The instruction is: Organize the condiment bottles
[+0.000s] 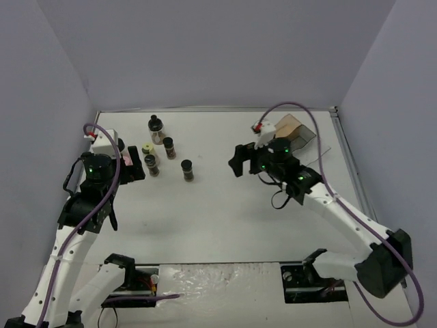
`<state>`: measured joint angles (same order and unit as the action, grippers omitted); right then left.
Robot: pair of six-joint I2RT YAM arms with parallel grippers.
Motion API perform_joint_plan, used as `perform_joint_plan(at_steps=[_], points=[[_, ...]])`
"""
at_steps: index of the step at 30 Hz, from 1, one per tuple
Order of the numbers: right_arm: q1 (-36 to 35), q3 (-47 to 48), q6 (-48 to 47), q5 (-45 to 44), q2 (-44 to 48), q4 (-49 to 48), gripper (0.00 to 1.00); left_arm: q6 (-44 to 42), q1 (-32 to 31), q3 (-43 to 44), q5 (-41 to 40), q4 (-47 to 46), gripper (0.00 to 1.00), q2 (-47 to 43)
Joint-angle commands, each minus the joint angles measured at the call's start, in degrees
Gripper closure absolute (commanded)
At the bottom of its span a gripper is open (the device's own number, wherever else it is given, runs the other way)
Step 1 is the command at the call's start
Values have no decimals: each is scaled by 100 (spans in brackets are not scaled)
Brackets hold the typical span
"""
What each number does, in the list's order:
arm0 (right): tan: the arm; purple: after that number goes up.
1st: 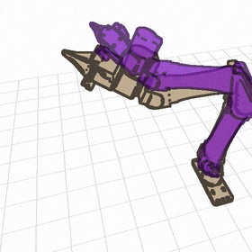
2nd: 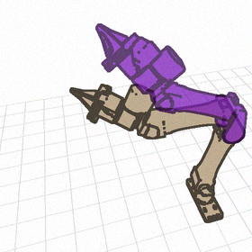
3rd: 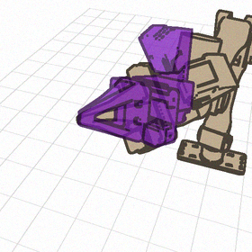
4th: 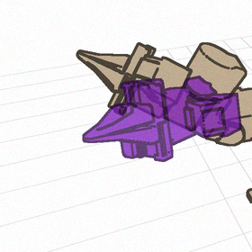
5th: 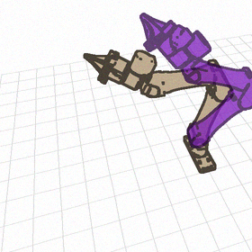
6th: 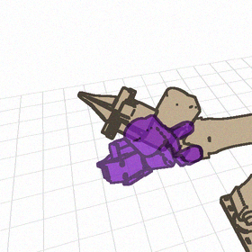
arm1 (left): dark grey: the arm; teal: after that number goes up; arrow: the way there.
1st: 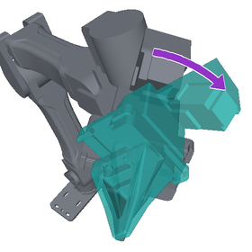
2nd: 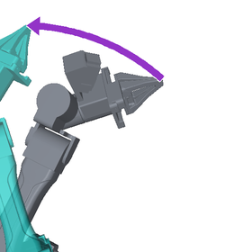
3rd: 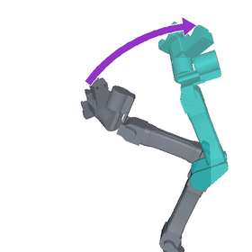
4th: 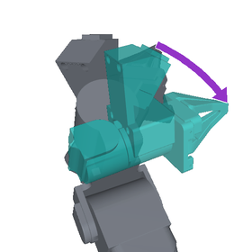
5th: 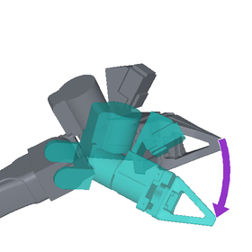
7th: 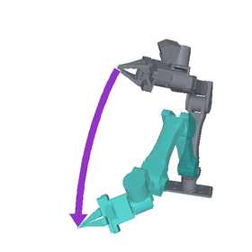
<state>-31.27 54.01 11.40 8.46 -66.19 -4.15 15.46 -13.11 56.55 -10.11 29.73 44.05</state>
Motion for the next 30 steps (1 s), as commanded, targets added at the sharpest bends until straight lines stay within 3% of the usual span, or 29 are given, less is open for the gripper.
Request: perform_joint_plan(at_steps=[1,6,19,25,30], points=[[-653,610,-454,-301,-982,-1464,0,89,75,664,141,-403,3,560],[-1176,1353,-918,-309,-2347,-2016,0,107,228,1067,333,-467,3,1103],[-1734,3195,-1360,-434,-4966,-2052,3,133,528,436,97,-591,3,974],[-1768,3275,-1298,-554,-5297,-1997,23,166,468,453,30,-558,3,986],[-1733,3156,-1316,-694,-5289,-2022,51,168,406,453,24,-550,3,983]])
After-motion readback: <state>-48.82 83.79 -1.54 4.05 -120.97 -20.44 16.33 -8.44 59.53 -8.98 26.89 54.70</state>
